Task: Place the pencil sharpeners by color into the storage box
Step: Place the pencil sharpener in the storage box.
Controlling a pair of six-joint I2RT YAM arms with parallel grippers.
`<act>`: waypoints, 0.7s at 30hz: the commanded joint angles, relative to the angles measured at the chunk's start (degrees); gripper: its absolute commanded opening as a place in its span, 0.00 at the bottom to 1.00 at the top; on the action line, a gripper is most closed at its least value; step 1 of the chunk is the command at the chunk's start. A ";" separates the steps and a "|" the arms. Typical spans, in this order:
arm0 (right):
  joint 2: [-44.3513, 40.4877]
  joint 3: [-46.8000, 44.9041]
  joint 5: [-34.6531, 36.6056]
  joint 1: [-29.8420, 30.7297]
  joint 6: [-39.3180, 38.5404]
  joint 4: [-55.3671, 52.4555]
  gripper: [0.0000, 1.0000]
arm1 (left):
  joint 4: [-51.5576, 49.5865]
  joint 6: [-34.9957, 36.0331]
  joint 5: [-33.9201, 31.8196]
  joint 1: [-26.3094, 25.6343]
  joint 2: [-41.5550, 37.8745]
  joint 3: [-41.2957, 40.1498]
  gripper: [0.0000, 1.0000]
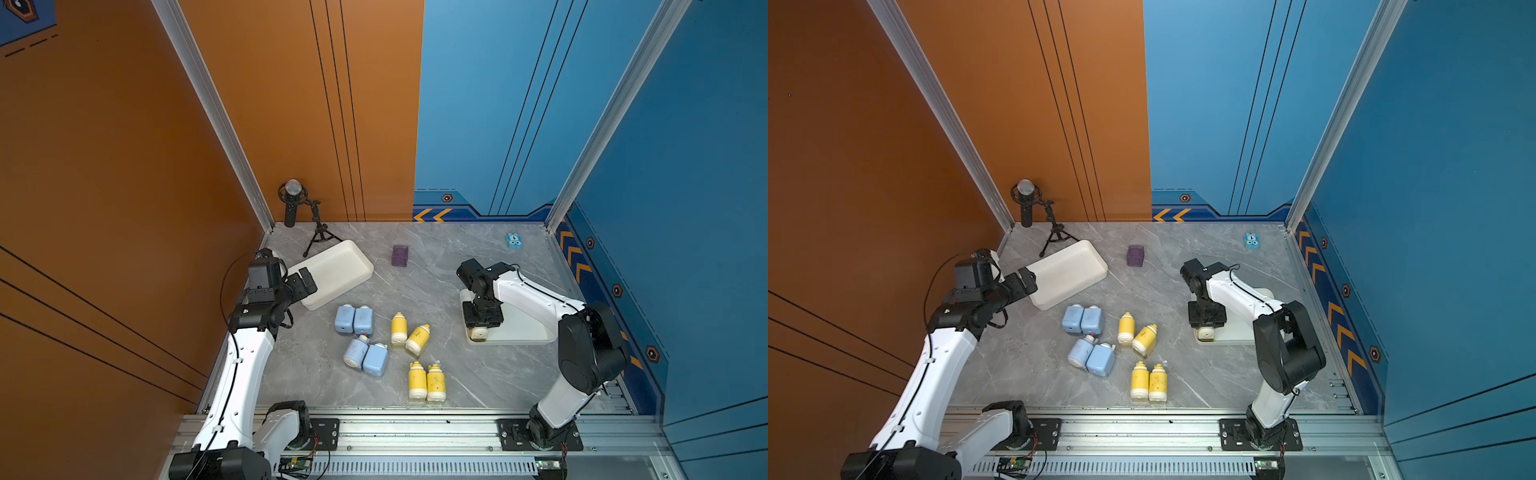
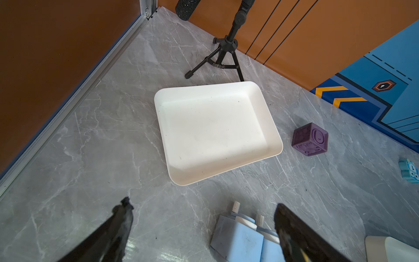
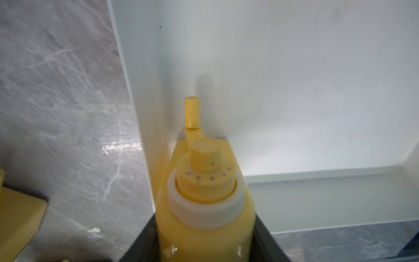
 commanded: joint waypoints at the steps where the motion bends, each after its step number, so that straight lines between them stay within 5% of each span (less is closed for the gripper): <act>1: 1.41 -0.87 0.21 -0.05 1.38 1.39 0.43 | -0.58 0.84 -0.40 -0.45 -0.03 -0.67 0.98; 21: -6.76 0.37 3.18 0.98 1.99 -3.77 0.66 | -0.58 0.84 -0.58 -0.44 -0.03 -0.62 0.98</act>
